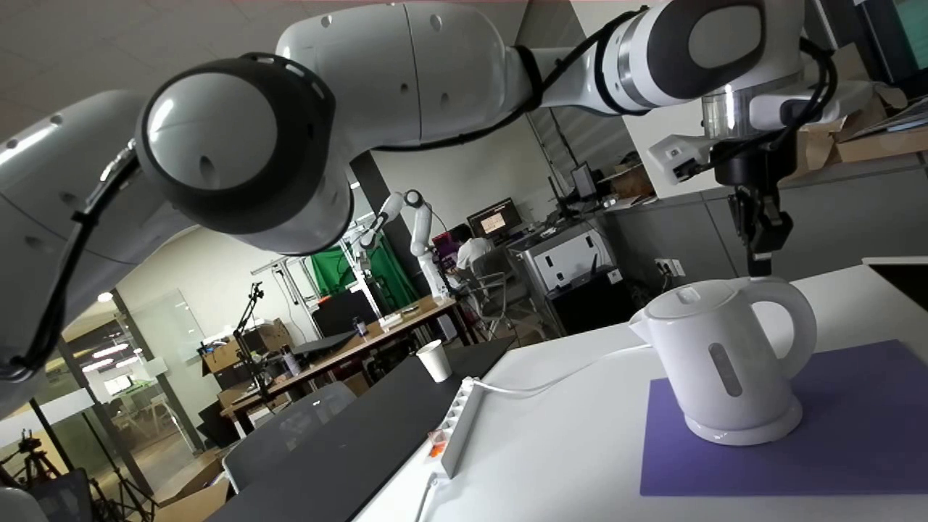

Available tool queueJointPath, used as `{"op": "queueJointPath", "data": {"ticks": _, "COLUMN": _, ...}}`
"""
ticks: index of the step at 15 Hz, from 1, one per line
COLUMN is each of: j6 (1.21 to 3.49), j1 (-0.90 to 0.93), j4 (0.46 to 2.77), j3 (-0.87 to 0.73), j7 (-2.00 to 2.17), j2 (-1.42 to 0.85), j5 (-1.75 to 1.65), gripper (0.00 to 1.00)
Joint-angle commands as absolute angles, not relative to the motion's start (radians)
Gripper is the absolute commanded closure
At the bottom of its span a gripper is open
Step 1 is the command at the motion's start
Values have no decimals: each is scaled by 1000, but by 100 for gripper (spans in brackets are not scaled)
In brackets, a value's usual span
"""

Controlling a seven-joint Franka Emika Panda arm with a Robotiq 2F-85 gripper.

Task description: Turn on the kettle

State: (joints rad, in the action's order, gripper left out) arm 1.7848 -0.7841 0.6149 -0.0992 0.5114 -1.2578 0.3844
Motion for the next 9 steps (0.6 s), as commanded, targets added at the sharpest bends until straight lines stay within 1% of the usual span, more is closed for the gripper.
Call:
{"op": "queueJointPath", "data": {"ticks": 1, "j6": 1714, "j1": -792, "j4": 535, "j3": -80, "j7": 564, "j2": -1299, "j5": 359, "gripper": 100}}
{"op": "queueJointPath", "data": {"ticks": 6, "j6": 1645, "j1": -793, "j4": 520, "j3": -79, "j7": 585, "j2": -1310, "j5": 352, "gripper": 100}}
{"op": "queueJointPath", "data": {"ticks": 9, "j6": 1644, "j1": -791, "j4": 494, "j3": -78, "j7": 595, "j2": -1312, "j5": 351, "gripper": 100}}
